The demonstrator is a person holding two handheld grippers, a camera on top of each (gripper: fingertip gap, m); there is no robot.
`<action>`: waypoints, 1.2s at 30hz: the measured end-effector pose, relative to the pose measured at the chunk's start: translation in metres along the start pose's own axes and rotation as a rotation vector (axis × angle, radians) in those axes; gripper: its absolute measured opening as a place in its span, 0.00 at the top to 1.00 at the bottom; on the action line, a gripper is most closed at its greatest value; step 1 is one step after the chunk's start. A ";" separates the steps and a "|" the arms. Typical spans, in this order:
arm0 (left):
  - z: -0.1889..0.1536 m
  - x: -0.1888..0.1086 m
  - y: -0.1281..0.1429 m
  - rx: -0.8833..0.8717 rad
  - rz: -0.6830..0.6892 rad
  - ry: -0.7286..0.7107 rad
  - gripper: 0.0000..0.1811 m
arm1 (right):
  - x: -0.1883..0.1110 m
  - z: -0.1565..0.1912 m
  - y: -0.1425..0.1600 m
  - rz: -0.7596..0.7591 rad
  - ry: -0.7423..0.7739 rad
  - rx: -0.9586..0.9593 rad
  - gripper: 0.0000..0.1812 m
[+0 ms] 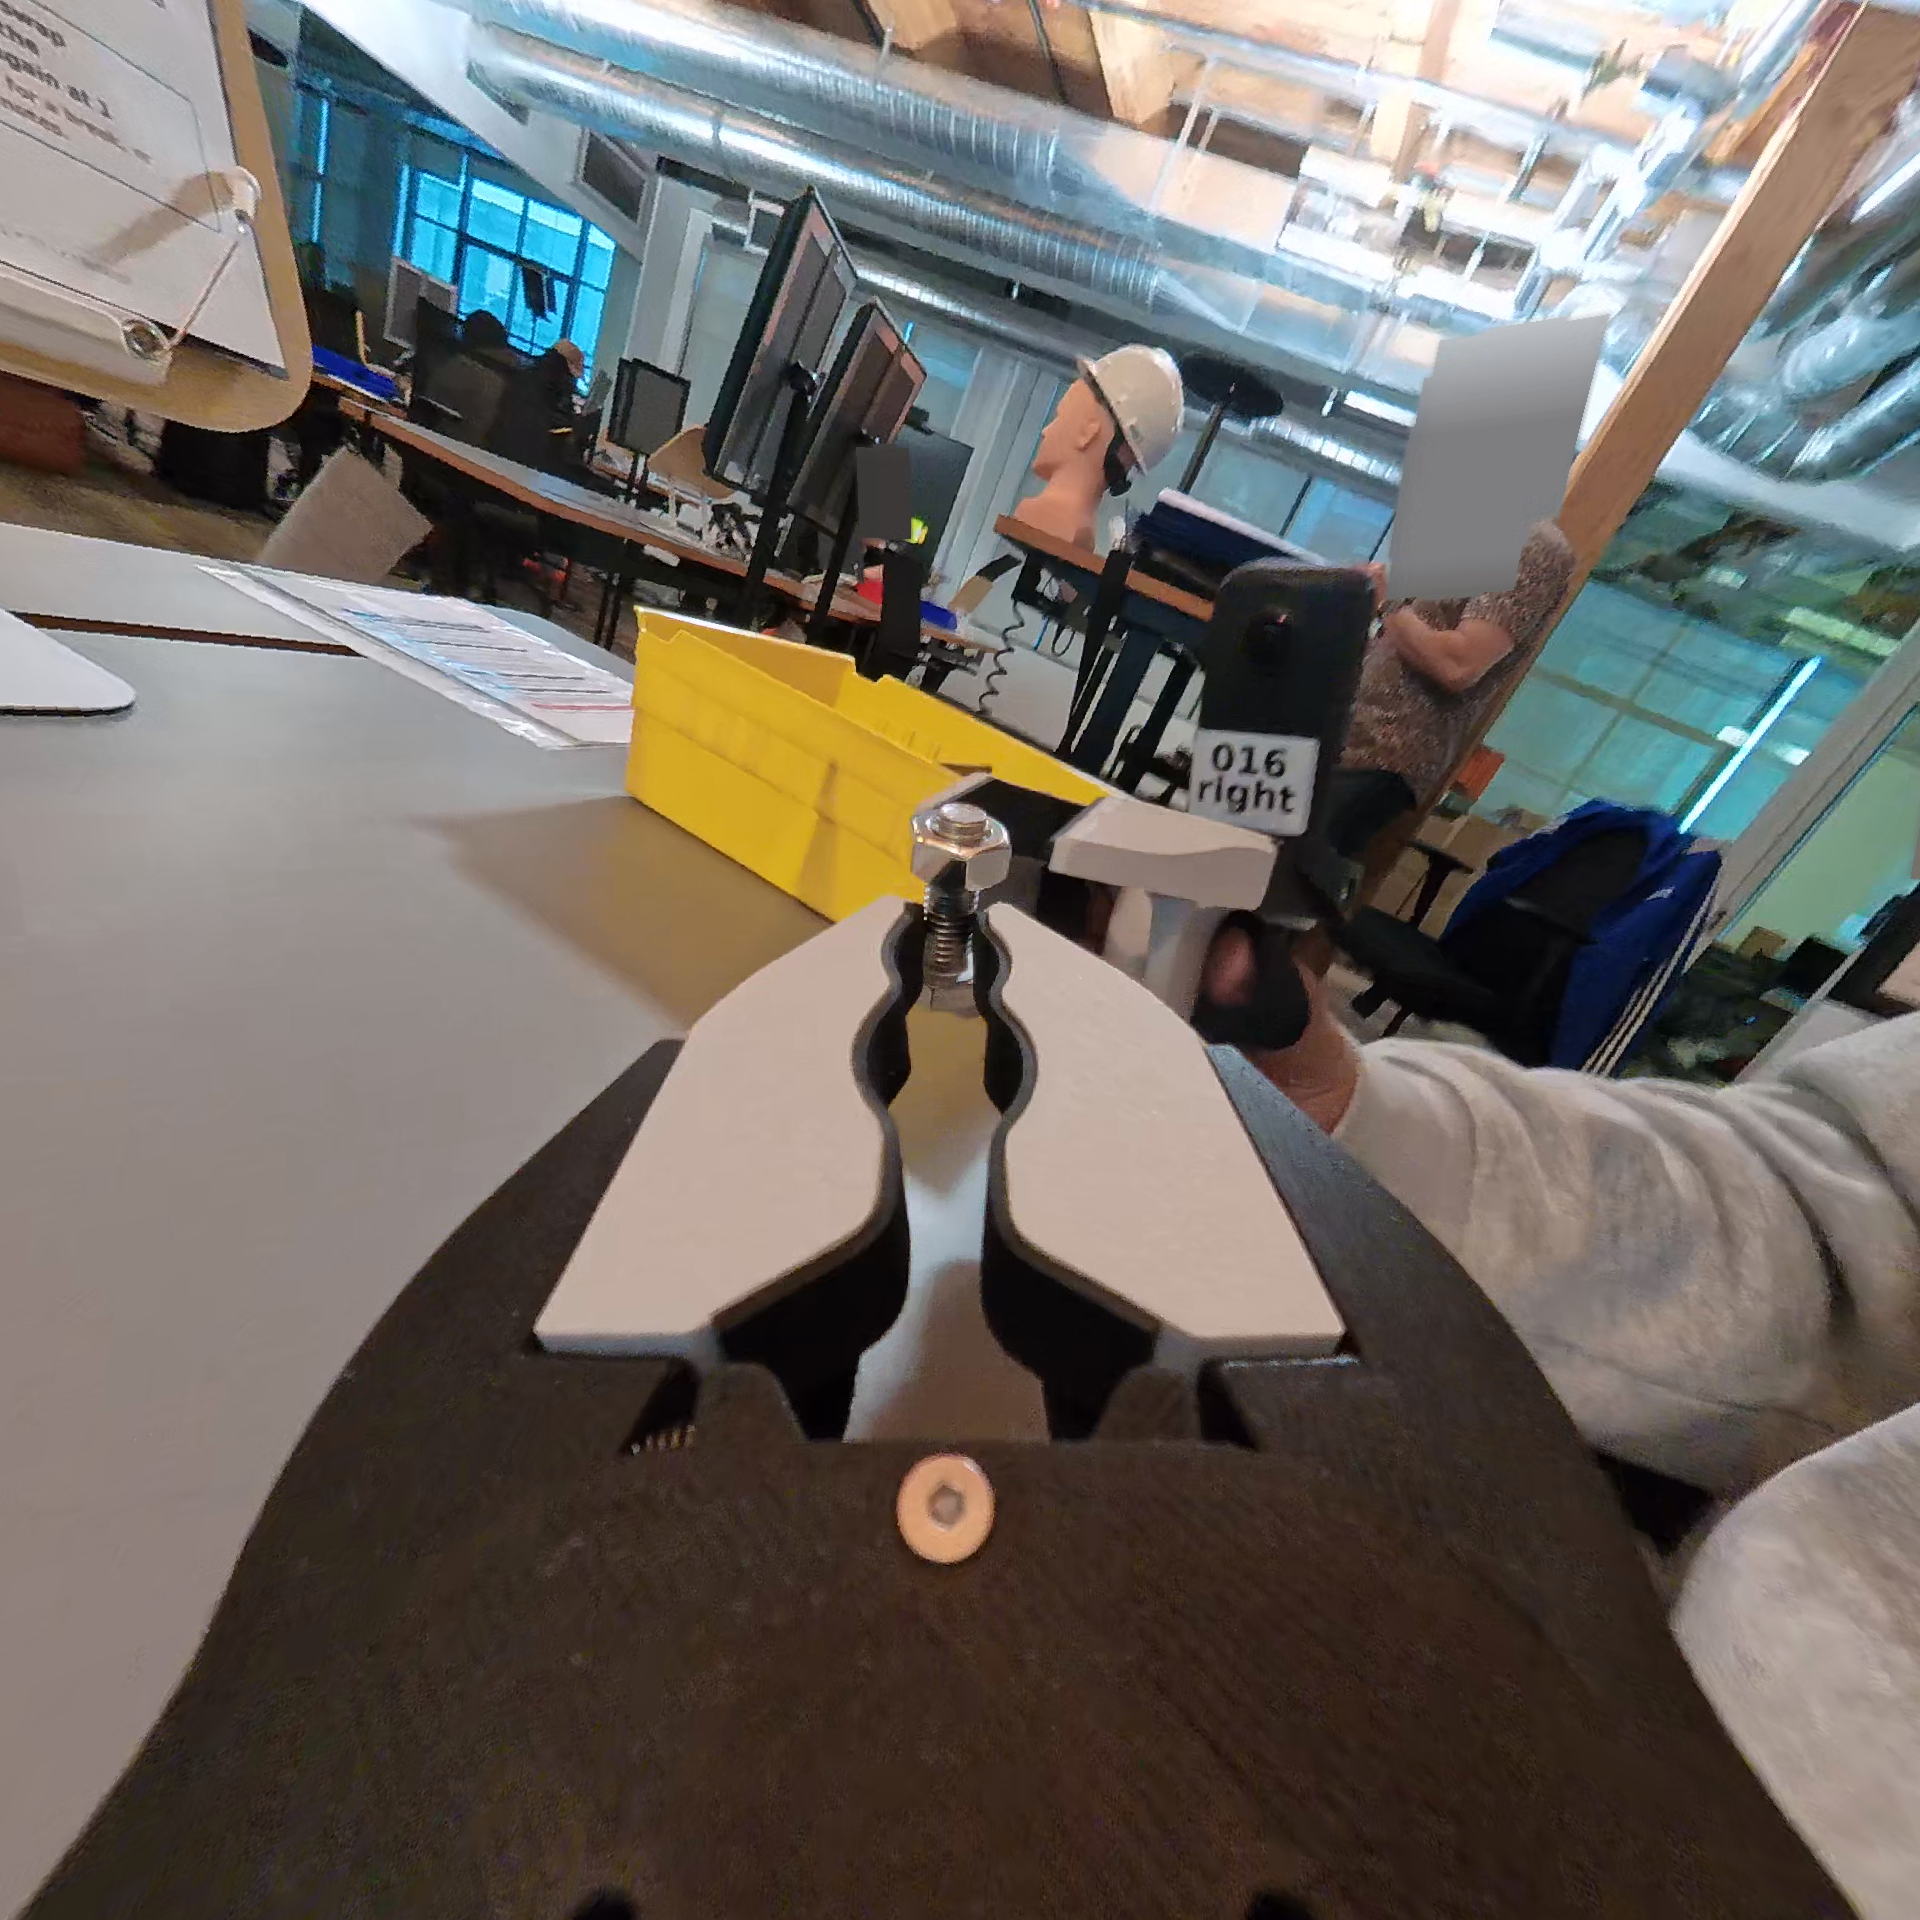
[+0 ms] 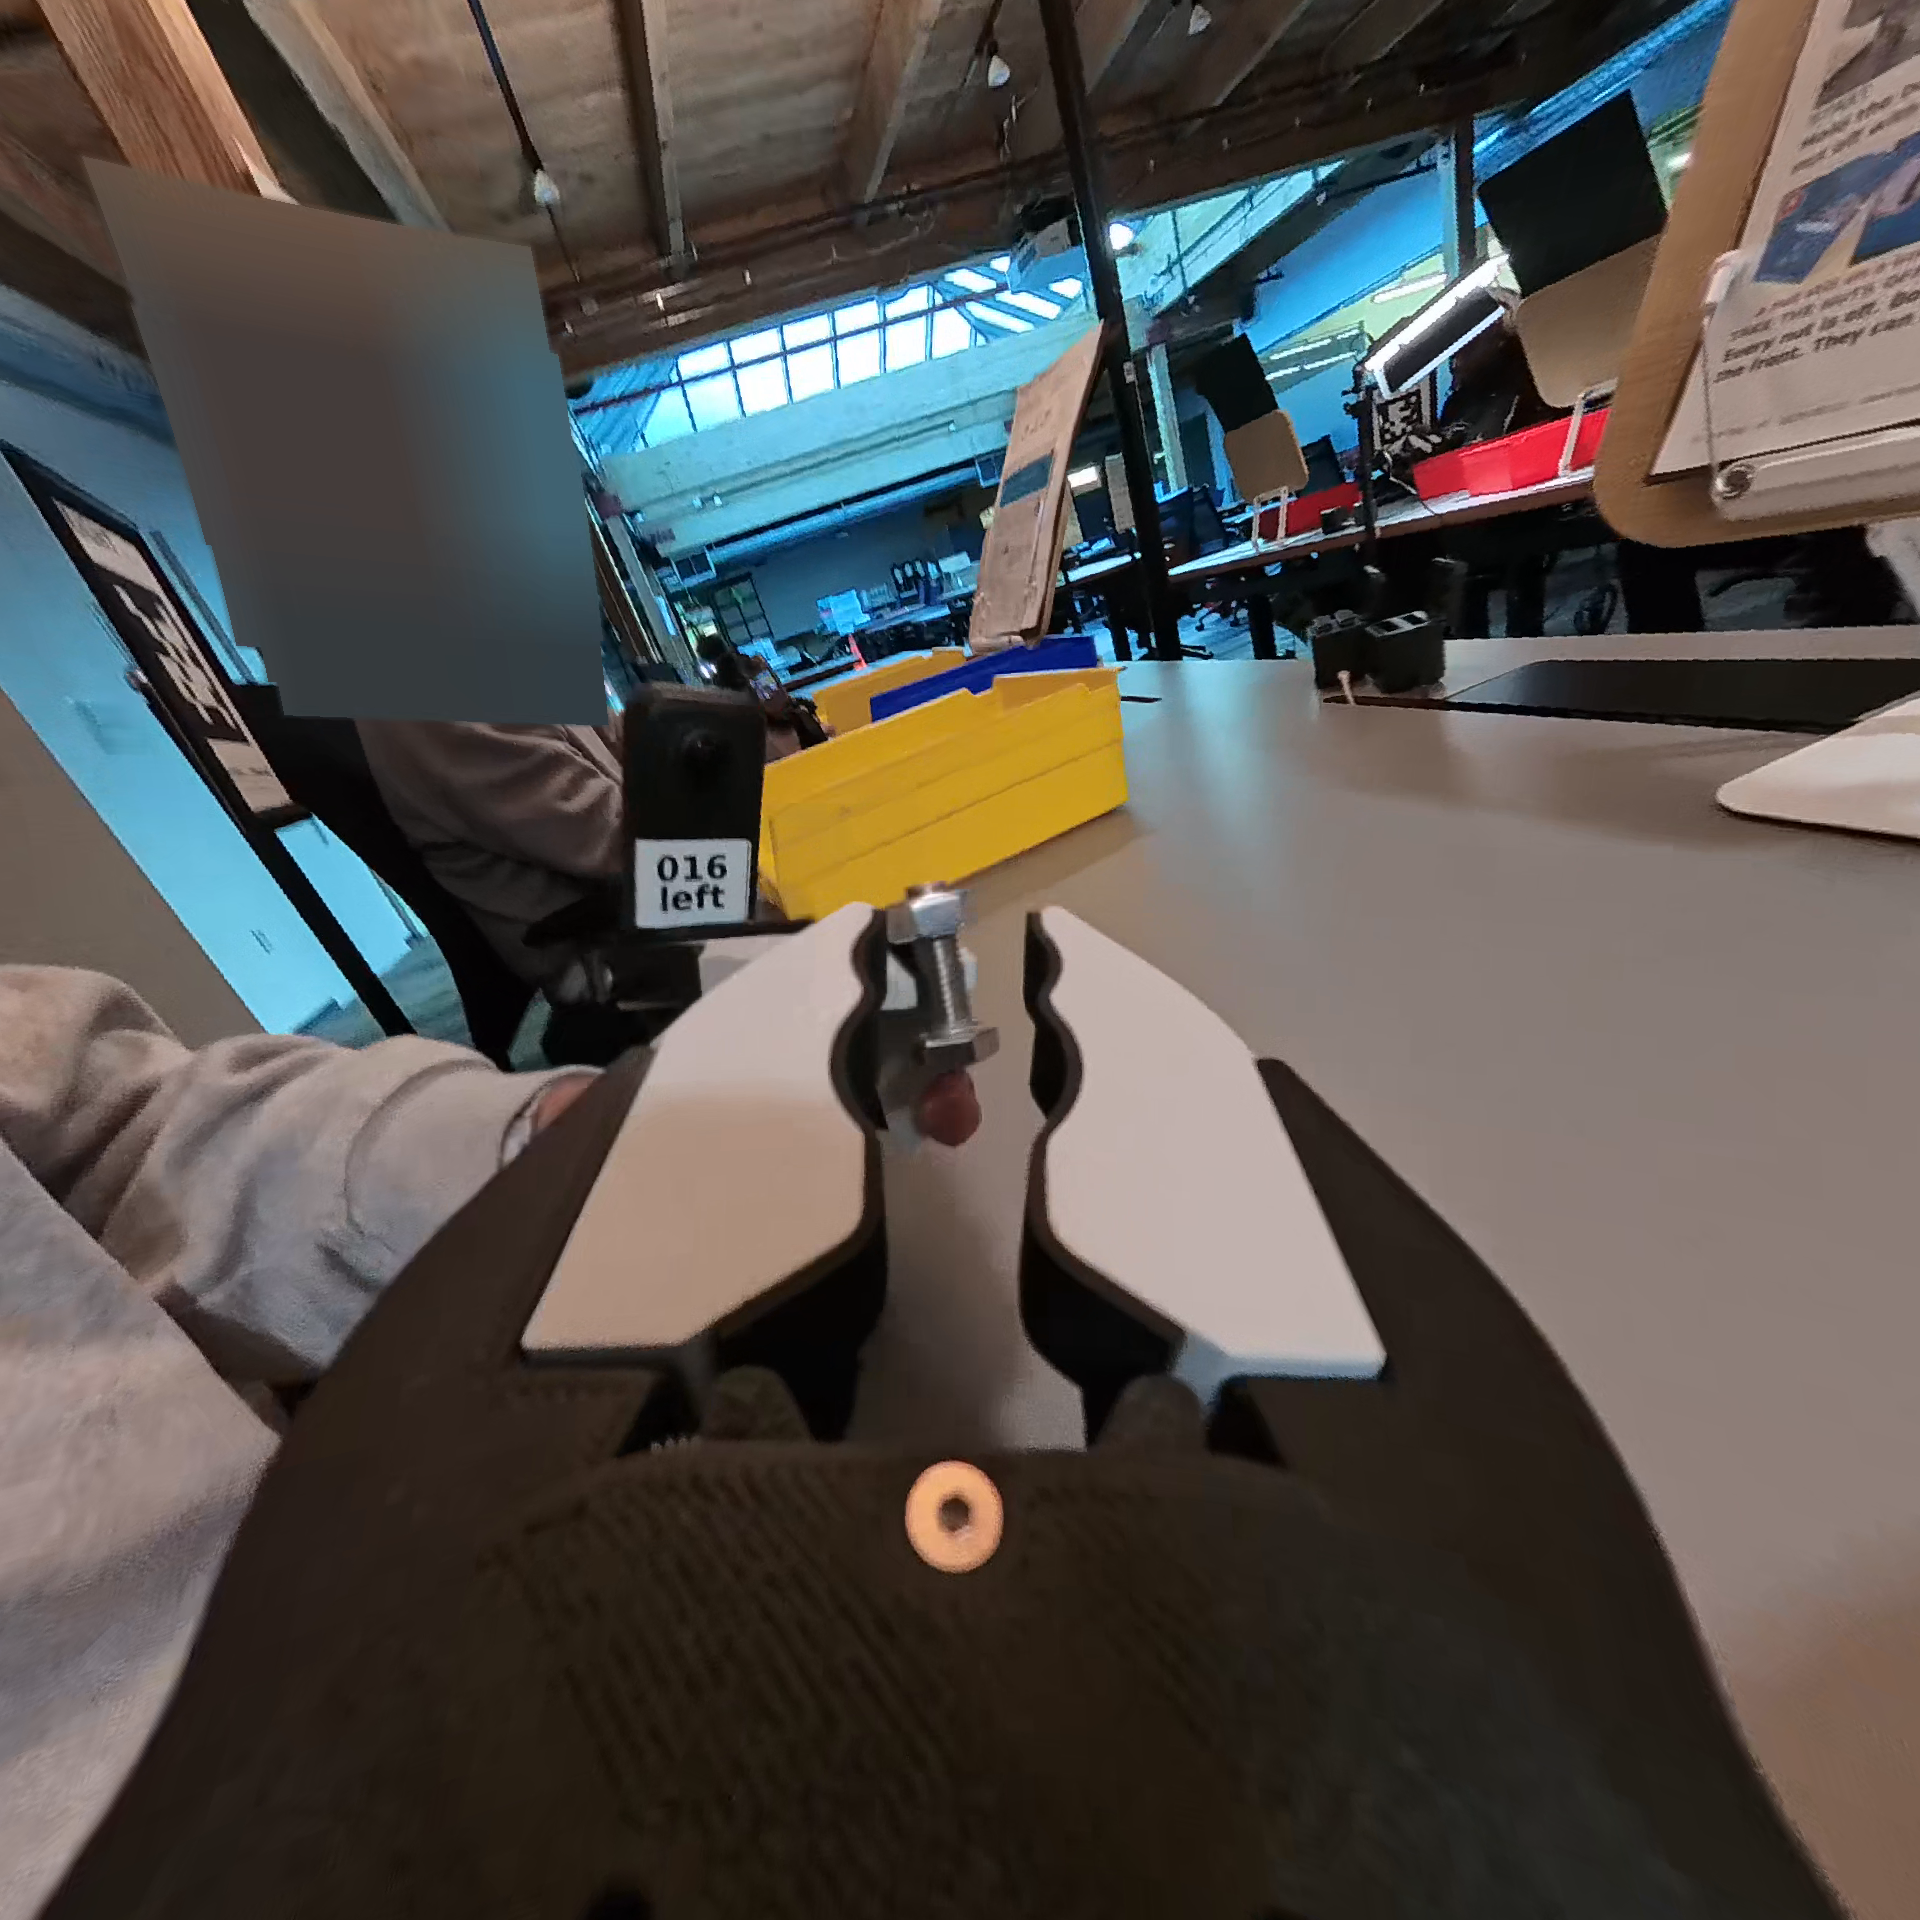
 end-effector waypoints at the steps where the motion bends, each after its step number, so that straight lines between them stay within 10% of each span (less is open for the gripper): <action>1: 0.000 0.001 0.002 0.036 0.020 -0.003 0.96 | 0.001 0.001 0.003 0.018 0.001 -0.023 0.86; 9: -0.008 0.007 0.009 0.080 0.062 0.027 0.95 | -0.001 0.003 0.012 0.097 0.031 -0.128 0.90; 14: -0.007 0.010 0.018 0.131 0.119 0.011 0.77 | -0.003 0.002 0.007 0.065 0.040 -0.108 0.90; 36: -0.016 0.015 0.026 0.308 0.172 -0.016 0.90 | -0.004 0.019 0.011 0.084 -0.075 -0.055 0.90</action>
Point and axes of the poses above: each gripper's, where its closed fingertips meet, x out along the fingers, y out of its underside, z = x × y across the jaws, the point moved 1 cm from there along -x, back along the fingers, and after that the axes turned 7 degrees about -z, right-handed, at the moved point
